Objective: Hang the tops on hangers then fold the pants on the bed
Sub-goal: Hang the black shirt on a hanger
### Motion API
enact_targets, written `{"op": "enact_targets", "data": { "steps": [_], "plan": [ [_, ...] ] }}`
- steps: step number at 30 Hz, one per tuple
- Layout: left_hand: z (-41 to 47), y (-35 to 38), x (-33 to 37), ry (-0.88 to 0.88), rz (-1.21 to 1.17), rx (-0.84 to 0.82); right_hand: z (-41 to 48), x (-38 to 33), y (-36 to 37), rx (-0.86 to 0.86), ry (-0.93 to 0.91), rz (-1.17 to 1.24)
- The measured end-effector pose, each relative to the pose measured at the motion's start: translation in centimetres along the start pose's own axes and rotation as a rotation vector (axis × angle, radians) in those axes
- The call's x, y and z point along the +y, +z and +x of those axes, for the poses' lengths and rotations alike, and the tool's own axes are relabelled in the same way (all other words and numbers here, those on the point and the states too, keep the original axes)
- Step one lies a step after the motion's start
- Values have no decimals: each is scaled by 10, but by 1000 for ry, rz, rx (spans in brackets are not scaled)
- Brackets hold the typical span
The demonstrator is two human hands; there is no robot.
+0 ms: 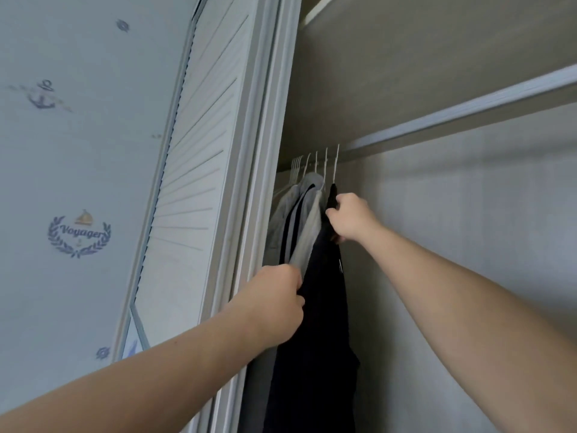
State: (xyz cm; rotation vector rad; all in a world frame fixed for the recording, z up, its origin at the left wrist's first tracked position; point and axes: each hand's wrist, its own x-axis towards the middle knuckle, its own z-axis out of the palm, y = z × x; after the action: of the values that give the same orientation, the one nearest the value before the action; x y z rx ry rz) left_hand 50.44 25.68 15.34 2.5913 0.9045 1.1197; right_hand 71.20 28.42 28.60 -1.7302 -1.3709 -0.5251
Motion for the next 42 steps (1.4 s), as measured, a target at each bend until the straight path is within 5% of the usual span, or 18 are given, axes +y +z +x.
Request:
{"op": "enact_targets", "data": {
  "steps": [15,23,30,42],
  "plan": [
    [-30,-11,0,86,80,74,-32,1,13,57,-68,105],
    [-105,-74,-28,173,468,270,-126,-73,-18,251,-352,34],
    [-242,-177,-79,-11,641,281,-233,-190,-4,131,-556,-67],
    [-582,-370,-147,-406,875,219,-451,-469,53,-176,-849,276]
  ]
}}
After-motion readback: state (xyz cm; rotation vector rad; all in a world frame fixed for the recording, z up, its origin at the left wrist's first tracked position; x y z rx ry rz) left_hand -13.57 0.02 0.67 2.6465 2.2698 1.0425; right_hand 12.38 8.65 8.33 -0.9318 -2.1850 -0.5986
